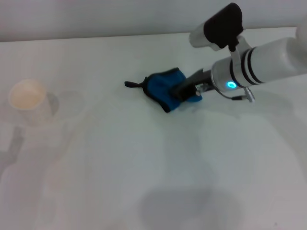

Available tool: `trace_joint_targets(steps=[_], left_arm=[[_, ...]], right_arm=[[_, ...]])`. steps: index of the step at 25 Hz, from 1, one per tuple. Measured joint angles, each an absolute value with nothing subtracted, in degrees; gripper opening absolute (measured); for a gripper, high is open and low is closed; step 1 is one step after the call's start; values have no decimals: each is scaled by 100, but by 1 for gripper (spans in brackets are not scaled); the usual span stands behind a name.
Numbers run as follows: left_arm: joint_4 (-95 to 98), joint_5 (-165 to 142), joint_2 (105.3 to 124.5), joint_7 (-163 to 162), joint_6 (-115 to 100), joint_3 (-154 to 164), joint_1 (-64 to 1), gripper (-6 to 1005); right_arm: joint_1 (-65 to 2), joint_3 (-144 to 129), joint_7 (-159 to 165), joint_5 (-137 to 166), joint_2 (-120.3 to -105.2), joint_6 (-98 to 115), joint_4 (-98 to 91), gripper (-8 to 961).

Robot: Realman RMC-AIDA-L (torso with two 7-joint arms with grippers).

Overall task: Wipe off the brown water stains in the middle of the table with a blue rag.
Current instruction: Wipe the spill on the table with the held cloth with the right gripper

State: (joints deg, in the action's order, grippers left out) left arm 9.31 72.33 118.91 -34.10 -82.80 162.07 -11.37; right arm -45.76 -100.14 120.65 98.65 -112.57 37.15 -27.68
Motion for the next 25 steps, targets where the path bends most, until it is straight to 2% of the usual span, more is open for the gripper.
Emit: trace_joint_targets(steps=[6,17,25], left_arm=[[931,7254,11891,-3410,-8284,16207,-1152,892],[931,7296,11891,-3411,-8289,16207,-1213,891],[932,7309,11891,-3410,-8289,16207,-1248,891]], right_arm=[[-4189,-9949,12048,9944,-11175,4218,-3169,86],[-3830,-9332,12057,10144,-10900,4508,-3250,86],[-3561,-8893,12107,10250,-10784,4818,-3306,85]])
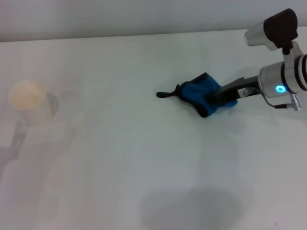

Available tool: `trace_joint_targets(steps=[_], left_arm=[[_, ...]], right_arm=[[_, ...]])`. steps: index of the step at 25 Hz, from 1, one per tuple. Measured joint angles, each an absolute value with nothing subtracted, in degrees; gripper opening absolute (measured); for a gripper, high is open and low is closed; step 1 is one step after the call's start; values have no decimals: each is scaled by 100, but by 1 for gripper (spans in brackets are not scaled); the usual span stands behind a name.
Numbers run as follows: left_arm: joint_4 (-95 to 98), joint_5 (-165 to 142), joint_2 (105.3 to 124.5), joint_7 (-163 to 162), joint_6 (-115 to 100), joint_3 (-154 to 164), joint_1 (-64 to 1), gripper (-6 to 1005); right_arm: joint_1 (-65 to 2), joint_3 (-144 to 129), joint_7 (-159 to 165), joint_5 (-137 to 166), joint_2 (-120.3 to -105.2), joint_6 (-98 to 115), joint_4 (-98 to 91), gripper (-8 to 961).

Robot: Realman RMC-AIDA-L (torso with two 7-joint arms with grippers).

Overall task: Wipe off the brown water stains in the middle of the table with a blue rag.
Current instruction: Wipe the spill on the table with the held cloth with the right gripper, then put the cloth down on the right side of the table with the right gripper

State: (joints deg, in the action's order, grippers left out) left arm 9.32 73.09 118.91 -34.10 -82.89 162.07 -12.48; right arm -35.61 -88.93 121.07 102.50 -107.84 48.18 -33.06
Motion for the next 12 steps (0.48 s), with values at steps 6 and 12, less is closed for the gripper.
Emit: trace_joint_targets(steps=[6,12], left_arm=[[932,7306,11891,-3410,-8275,16207,-1277,892],[932,7285,11891,-3410,-8276,16207,-1275,892]], right_arm=[[-3395,-8759,12115,10249,-10889,5039,-3393,86],[-3072,-8649,12107,10250,-11147,5041,-3855,86]])
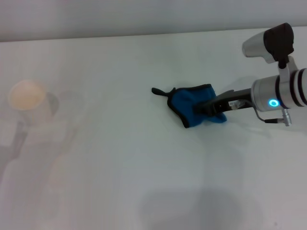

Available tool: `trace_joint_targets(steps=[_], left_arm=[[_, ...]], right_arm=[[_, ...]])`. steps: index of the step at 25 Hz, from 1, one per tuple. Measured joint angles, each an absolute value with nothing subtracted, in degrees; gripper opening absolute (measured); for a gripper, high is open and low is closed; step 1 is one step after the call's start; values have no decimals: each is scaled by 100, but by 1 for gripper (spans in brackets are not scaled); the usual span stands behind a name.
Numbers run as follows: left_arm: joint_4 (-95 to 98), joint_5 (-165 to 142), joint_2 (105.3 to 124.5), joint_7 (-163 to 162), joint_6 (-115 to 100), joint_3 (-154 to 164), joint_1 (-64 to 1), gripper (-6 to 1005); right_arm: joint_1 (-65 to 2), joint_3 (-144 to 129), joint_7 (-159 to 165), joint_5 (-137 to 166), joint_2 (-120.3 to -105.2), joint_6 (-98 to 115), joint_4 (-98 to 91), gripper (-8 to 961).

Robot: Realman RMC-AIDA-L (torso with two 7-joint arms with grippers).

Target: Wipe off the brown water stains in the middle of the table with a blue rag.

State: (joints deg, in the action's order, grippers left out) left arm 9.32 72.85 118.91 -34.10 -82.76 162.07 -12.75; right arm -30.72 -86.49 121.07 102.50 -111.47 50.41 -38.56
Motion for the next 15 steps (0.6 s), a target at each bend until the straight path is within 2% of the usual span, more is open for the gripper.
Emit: trace_joint_targets(steps=[9,15], left_arm=[[932,7276,11892,-3410,-8280,16222,-1257,892],[932,7268,11892,-3410,-8280,16216,-1246,892]], right_arm=[[-2985,-8551,12053,10249,-11299,4746,-3912,85],[-2837,-8310,11737,10212,-11376,4698,-4072,225]])
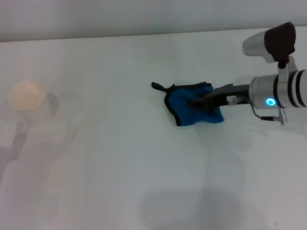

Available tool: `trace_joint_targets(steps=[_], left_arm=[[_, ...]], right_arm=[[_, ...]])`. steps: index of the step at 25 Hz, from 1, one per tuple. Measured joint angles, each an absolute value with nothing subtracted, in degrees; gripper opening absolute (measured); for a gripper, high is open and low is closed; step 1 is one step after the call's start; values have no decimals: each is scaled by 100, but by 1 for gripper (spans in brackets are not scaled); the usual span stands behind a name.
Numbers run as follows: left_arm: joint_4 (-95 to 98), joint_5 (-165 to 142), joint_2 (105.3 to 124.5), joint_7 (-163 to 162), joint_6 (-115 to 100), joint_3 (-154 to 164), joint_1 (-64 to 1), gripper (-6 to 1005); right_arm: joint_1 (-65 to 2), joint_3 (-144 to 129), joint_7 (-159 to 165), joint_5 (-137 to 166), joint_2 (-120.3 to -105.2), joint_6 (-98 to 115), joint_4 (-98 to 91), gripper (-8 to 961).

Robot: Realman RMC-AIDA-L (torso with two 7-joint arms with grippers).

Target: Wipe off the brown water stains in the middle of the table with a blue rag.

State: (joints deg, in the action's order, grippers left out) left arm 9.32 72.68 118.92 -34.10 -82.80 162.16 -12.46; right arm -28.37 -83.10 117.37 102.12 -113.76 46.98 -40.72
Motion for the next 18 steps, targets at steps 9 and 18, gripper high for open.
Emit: trace_joint_targets(steps=[9,18], left_arm=[[932,7268,11892,-3410,-8280,16215,-1271,891],[932,7268,11898,-3410,-8279,16244,-1276,891]], right_arm=[[-2440,-6532,11032,9226,-11501,5805,-4348,610],[-2391,-4605,8410,6141,-11518,7580,-2373,877]])
